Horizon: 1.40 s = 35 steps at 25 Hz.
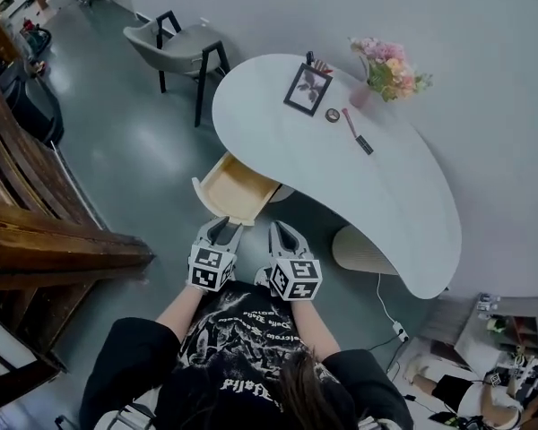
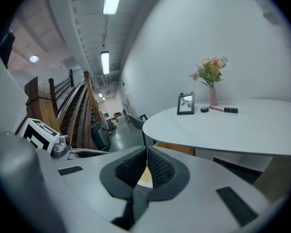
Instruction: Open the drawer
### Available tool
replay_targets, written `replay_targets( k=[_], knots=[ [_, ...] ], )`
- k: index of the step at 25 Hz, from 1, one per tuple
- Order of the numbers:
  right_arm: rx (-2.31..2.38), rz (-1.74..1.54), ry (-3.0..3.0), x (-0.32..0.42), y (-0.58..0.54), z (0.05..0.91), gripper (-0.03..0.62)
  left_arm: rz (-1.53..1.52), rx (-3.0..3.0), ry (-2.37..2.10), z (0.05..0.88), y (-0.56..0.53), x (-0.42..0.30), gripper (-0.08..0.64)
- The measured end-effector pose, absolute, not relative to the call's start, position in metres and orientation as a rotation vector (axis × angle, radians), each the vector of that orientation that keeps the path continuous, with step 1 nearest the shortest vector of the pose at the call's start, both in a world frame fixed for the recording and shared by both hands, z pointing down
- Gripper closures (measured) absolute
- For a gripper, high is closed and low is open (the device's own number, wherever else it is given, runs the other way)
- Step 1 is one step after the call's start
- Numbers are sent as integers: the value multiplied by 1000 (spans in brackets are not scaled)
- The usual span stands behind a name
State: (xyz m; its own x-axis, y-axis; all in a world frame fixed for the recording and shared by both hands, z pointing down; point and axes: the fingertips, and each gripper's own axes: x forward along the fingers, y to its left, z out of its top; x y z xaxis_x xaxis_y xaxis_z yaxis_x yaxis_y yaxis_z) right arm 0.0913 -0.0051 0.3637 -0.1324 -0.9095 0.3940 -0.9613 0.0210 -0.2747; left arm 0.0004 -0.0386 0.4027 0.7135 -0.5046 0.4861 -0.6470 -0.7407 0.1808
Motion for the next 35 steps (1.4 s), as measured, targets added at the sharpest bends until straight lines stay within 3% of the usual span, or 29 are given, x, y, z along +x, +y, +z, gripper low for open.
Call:
replay_targets(
  k=[15,23,35],
  knots=[
    [2058,528,-2194,130,4,324,565,434,2744,-891,345,-28,37,407],
    [2066,496,-2210,140,7,317,565,378,2791,-917,326,-21,46,511],
    [2035,472,-2216,145,20,322,566,311,2779,-910,320,-13,51,531]
  ],
)
